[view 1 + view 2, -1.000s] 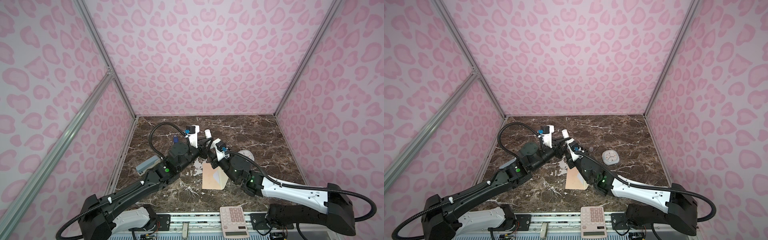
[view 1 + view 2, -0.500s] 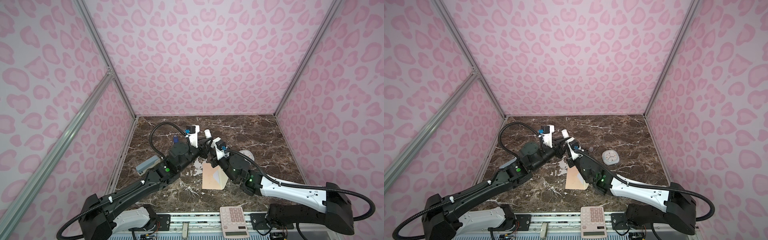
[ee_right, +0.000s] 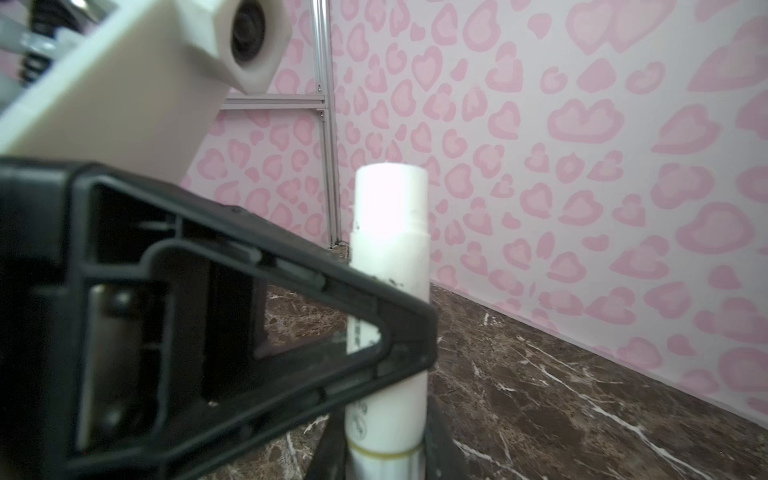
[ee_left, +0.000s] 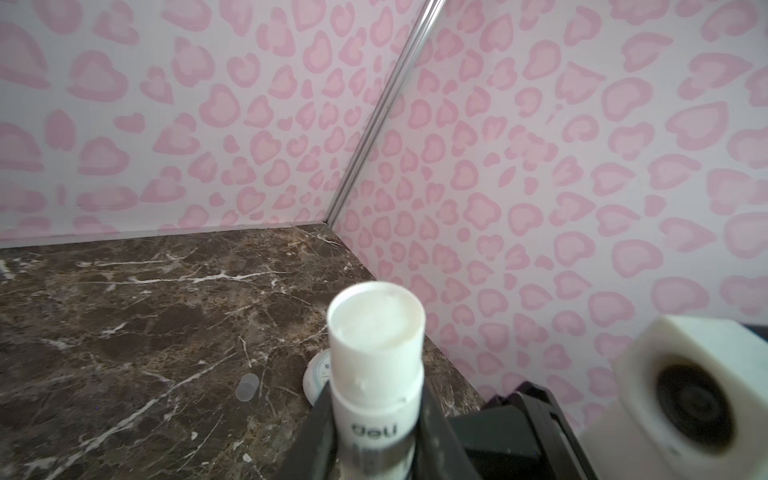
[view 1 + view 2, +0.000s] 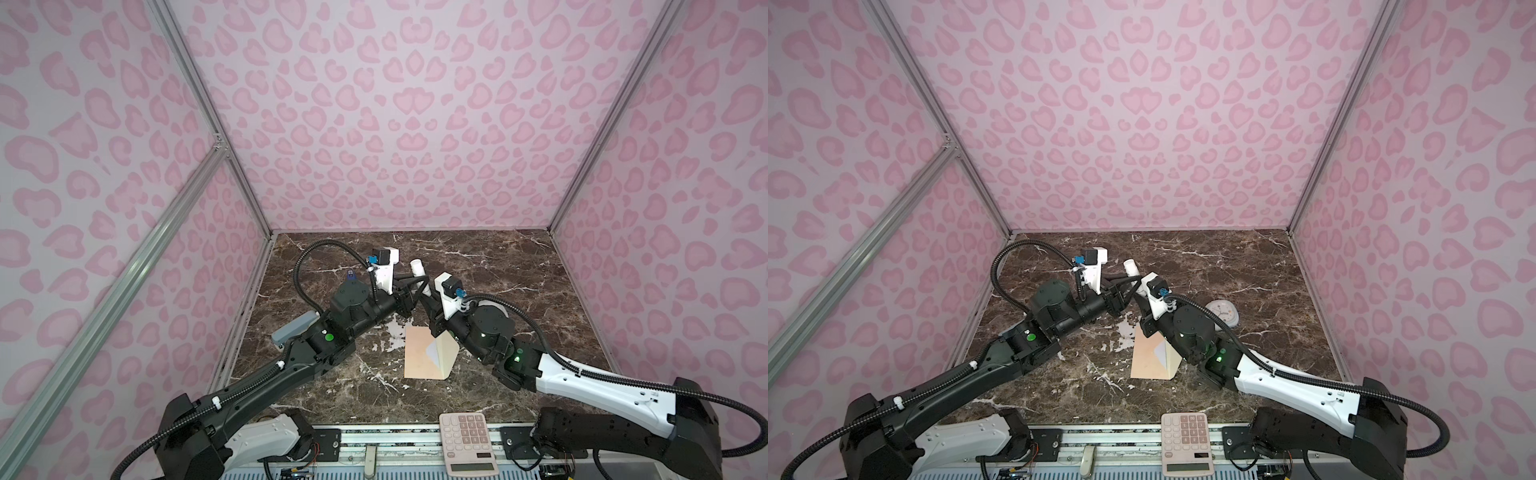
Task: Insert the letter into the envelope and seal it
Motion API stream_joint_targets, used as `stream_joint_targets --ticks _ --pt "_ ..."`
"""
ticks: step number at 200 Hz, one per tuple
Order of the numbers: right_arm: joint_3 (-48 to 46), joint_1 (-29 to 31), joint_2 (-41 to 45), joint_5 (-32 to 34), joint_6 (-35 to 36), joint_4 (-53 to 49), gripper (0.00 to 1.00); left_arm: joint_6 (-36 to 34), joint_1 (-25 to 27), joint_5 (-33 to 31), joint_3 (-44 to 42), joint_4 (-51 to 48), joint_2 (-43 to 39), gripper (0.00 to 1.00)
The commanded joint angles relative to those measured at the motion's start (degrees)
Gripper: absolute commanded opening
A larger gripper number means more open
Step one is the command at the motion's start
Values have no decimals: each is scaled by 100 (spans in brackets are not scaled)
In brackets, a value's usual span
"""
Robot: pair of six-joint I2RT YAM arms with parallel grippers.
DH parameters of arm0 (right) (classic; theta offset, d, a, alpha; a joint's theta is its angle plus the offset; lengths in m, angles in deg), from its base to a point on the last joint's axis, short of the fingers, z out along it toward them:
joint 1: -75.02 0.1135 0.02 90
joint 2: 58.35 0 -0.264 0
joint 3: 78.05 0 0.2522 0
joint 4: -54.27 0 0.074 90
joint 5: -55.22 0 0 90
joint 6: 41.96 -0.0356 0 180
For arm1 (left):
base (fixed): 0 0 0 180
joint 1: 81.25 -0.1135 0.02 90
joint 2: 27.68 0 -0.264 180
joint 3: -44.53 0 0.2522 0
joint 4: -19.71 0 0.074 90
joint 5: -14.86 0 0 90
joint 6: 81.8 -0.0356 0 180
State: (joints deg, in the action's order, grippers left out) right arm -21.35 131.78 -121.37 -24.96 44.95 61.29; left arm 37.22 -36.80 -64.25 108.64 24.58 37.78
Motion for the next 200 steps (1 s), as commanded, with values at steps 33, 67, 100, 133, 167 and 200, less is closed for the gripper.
stream_joint_targets --ticks 33,67,100,133,167,200 --pt "-185 -672 737 -2917 -1119 -248 1 -311 -294 2408 -48 -89 -98 18" --pt "-172 -1009 913 -3855 -1639 -282 1 -377 -357 2826 -246 66 -302 17" --pt "-110 -1078 819 -4087 -1702 -329 4 -364 -366 2866 -261 112 -305 17" --pt "-117 -997 852 -3270 -1032 -641 33 -364 -380 2427 -188 -101 -329 18" --pt "-257 -637 984 -1936 -176 -808 55 -405 -492 1872 -49 -492 -449 18" --pt "-509 -100 898 -724 380 -451 59 -380 -507 789 106 -919 -576 18"
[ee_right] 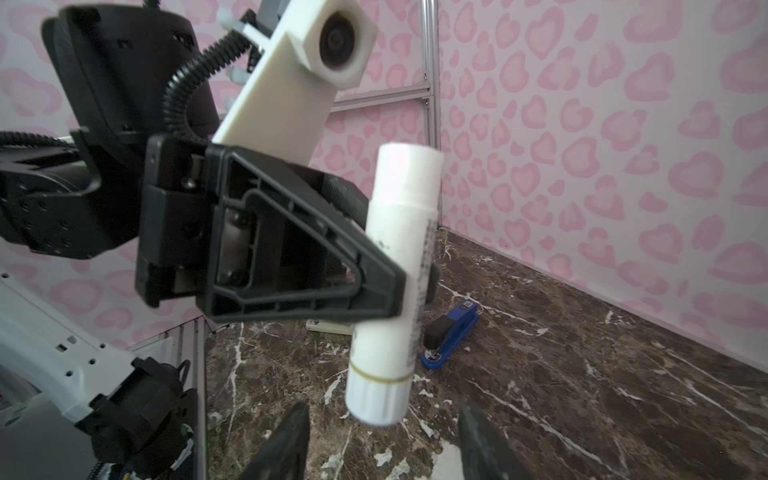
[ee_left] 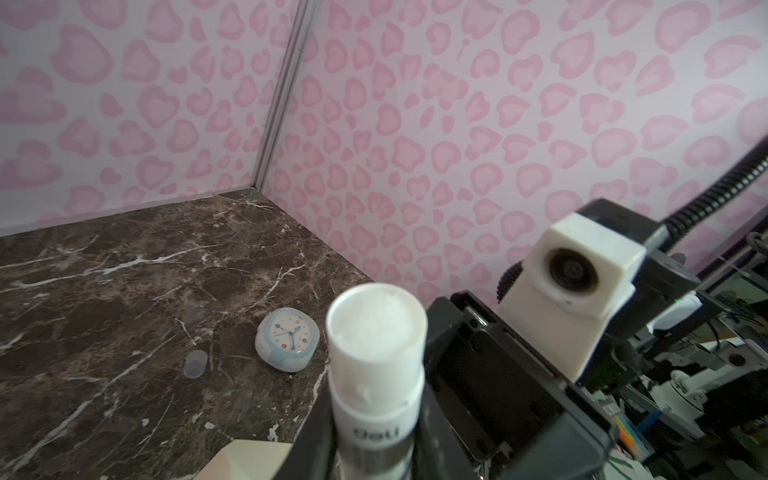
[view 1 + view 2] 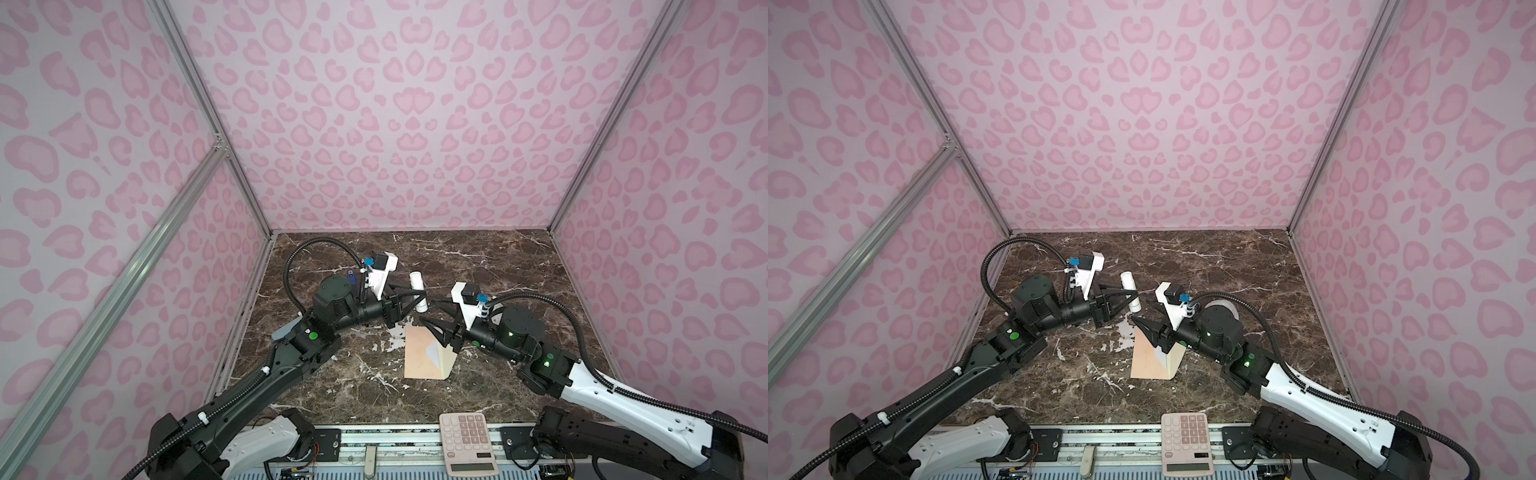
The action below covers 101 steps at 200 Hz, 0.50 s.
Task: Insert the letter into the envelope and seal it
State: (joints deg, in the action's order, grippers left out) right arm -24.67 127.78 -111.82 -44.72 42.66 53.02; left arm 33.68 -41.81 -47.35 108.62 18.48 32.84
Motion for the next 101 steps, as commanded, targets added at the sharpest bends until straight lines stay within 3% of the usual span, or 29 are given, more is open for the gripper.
stream_joint_targets --ticks 1,42,101 --pt "-188 316 -58 1307 627 397 59 -21 -7 -926 109 -311 -87 18" --pt "-375 787 -464 2715 915 1508 59 274 17 -1555 -61 152 -103 17" --pt "94 899 -1484 2952 1110 2176 57 266 417 -2205 -26 372 148 16"
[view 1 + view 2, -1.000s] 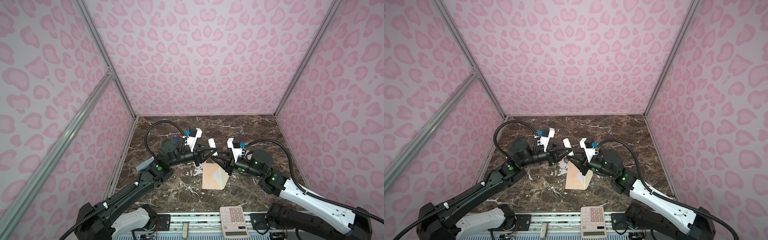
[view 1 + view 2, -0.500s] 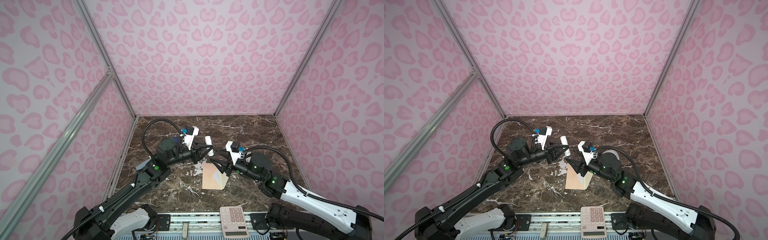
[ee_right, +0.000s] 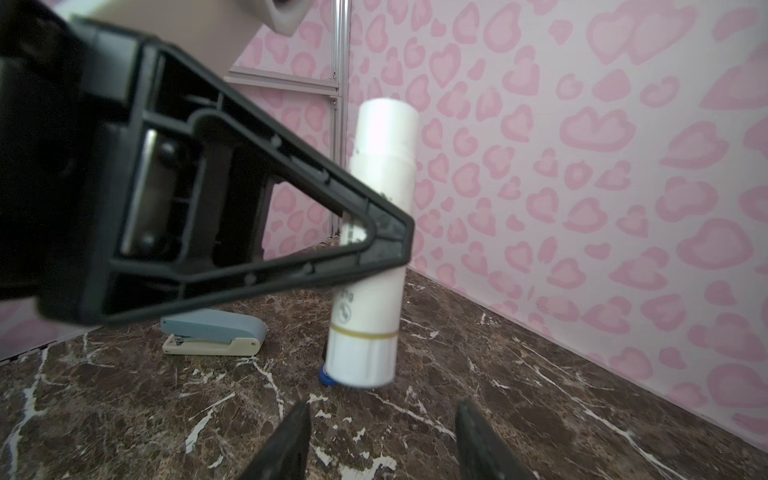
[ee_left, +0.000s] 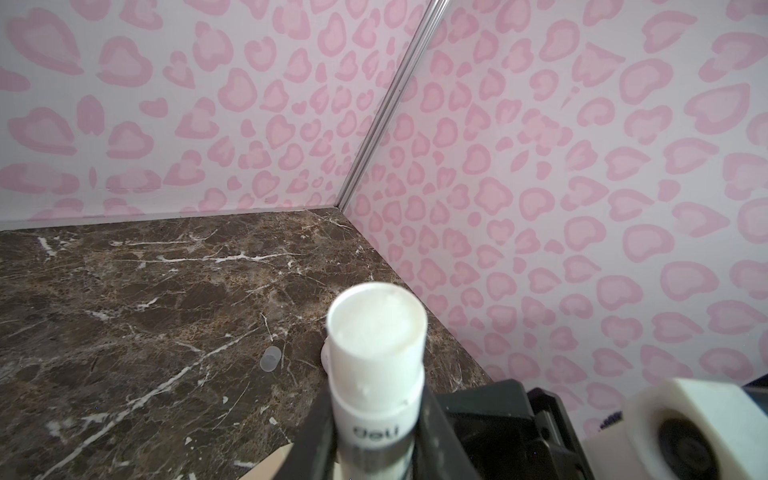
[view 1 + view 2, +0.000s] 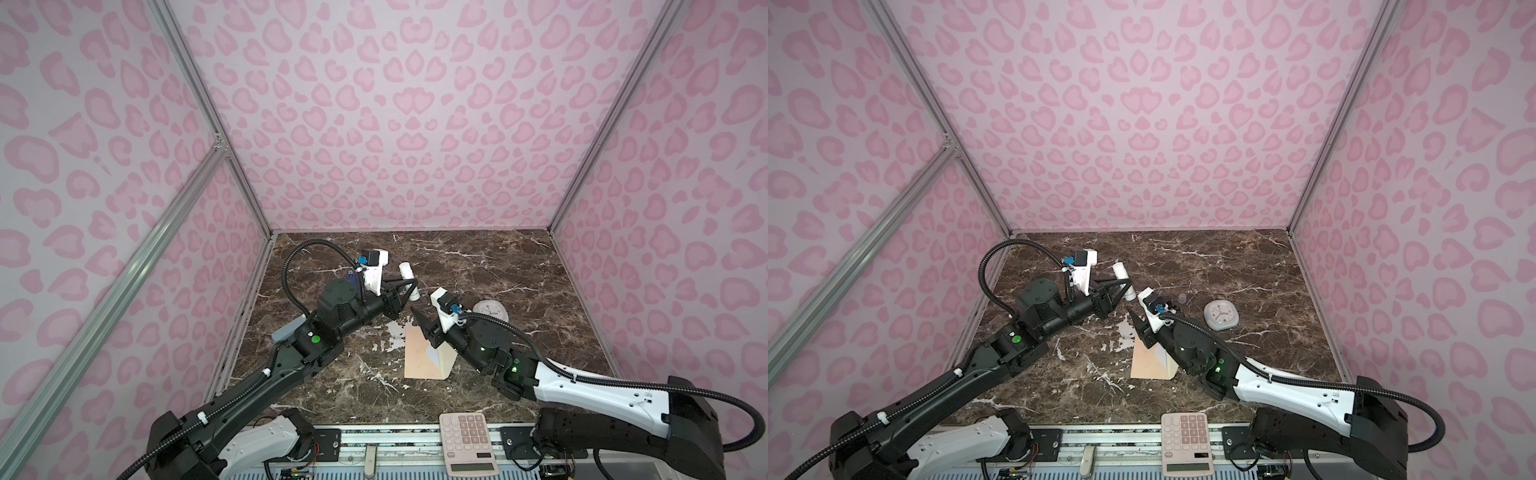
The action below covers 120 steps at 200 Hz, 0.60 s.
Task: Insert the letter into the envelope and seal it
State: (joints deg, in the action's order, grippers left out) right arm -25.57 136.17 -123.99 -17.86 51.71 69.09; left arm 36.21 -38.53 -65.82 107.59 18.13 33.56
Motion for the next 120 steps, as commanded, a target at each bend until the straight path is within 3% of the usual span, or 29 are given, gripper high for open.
stream_joint_targets --ticks 1,61,120 --pt "191 66 -283 271 214 578 57 12 88 -359 83 407 79 16" --pt "475 92 -633 510 242 415 48 -31 193 -398 203 346 197 16" --pt "455 91 -633 634 289 337 28 -37 196 -379 190 328 205 16"
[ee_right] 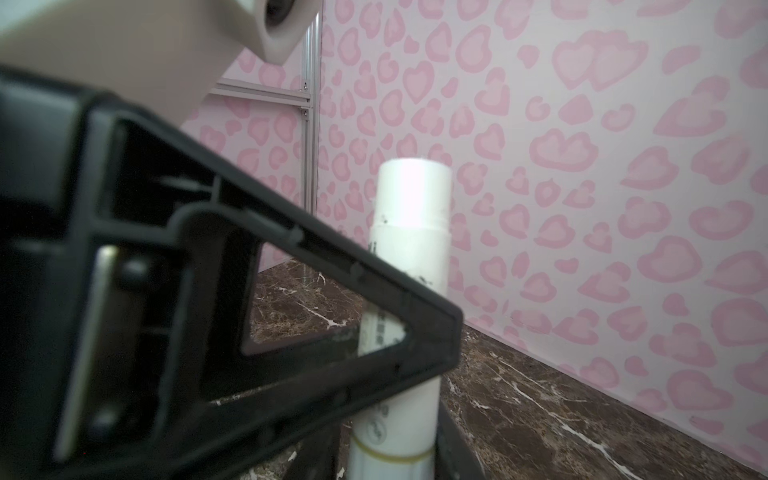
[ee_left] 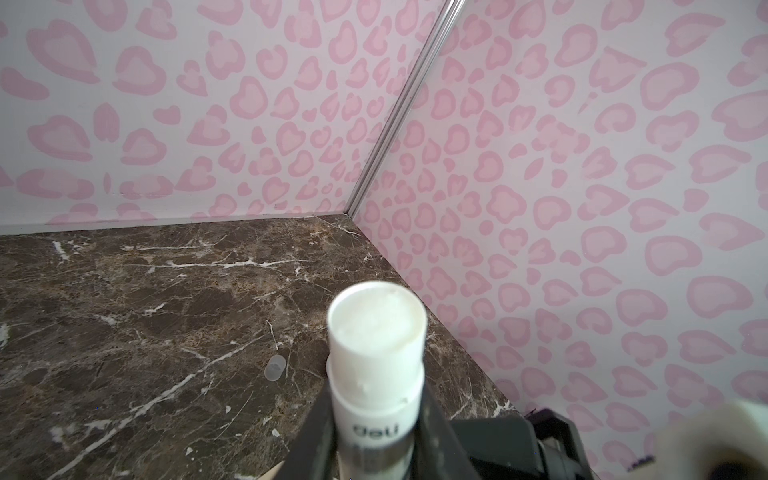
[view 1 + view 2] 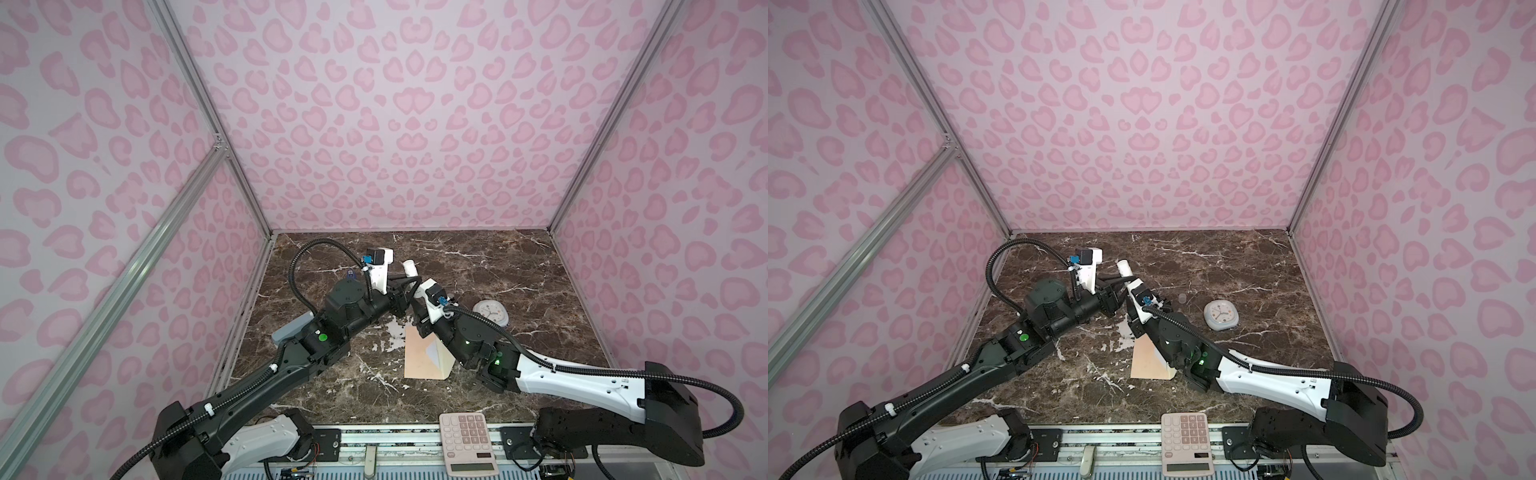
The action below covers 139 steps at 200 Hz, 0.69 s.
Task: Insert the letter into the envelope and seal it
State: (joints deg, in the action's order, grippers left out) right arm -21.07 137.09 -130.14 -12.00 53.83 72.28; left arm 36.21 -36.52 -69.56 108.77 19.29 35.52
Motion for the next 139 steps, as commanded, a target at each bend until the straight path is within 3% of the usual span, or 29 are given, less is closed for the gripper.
stream_joint_targets --ticks 1,58,91,107,118,131,139 --pt "8 -1 -19 45 79 11 27 -39 2 -5 74 213 8 16" --pt "94 16 62 -280 -50 -297 0 11 -12 465 183 171 150 16" --pt "138 8 382 -935 -234 -822 0 -10 -178 1268 231 81 289 16" --pt "158 9 582 -1038 -297 -1127 0 -15 -249 1365 147 51 251 16" --pt "153 10 704 -952 -367 -1347 8 -61 -267 1319 93 37 200 16" --pt "94 -1 824 -860 -442 -1521 27 -94 -272 1214 16 81 118 16" --pt "40 2 887 -831 -478 -1549 30 -85 -272 1179 -37 153 76 16"
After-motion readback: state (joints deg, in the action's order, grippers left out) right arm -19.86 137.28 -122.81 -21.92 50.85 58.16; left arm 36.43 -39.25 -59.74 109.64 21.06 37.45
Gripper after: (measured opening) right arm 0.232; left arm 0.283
